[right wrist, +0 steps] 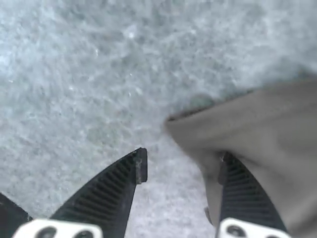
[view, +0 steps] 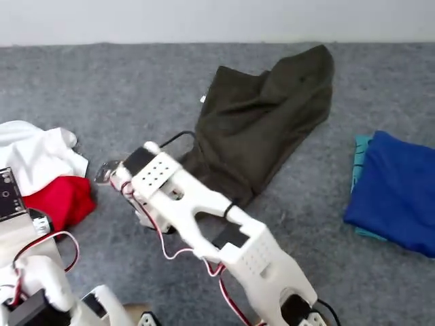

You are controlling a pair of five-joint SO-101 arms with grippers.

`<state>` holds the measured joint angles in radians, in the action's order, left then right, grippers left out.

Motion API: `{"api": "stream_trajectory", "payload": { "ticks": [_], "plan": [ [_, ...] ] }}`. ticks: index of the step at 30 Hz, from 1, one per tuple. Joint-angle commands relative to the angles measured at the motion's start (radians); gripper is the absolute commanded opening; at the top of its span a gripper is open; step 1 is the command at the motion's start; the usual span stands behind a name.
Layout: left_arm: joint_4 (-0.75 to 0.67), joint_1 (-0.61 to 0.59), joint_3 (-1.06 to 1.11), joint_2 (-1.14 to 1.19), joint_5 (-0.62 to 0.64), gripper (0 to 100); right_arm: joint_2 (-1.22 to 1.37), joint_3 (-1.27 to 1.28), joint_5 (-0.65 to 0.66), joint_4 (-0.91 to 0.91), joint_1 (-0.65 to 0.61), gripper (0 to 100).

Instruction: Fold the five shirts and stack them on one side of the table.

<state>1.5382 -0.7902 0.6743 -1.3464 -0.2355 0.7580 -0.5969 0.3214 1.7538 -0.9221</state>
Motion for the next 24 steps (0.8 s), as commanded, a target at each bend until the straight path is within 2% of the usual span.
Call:
{"api": "stream_trajectory", "payload": {
  "ticks": [1,6,12,15,19,24],
  "plan": [
    [-0.012,-0.008,-0.001,0.014,0.000,13,0.031,-0.071,-0.012,0.024,-0.005,24.5],
    [-0.012,-0.008,-0.001,0.014,0.000,13,0.116,-0.167,-0.012,0.025,-0.002,22.5],
    [-0.012,-0.008,-0.001,0.015,0.000,13,0.246,-0.267,-0.003,0.036,0.001,6.1],
    [-0.012,-0.008,-0.001,0.015,0.000,13,0.269,-0.298,-0.003,0.038,0.018,0.9],
    [-0.012,-0.006,0.001,0.015,0.000,13,0.220,-0.319,0.006,0.044,0.084,1.0],
    [-0.012,-0.003,0.001,0.017,0.000,13,0.024,-0.319,0.077,0.045,0.171,1.0]
  ]
}}
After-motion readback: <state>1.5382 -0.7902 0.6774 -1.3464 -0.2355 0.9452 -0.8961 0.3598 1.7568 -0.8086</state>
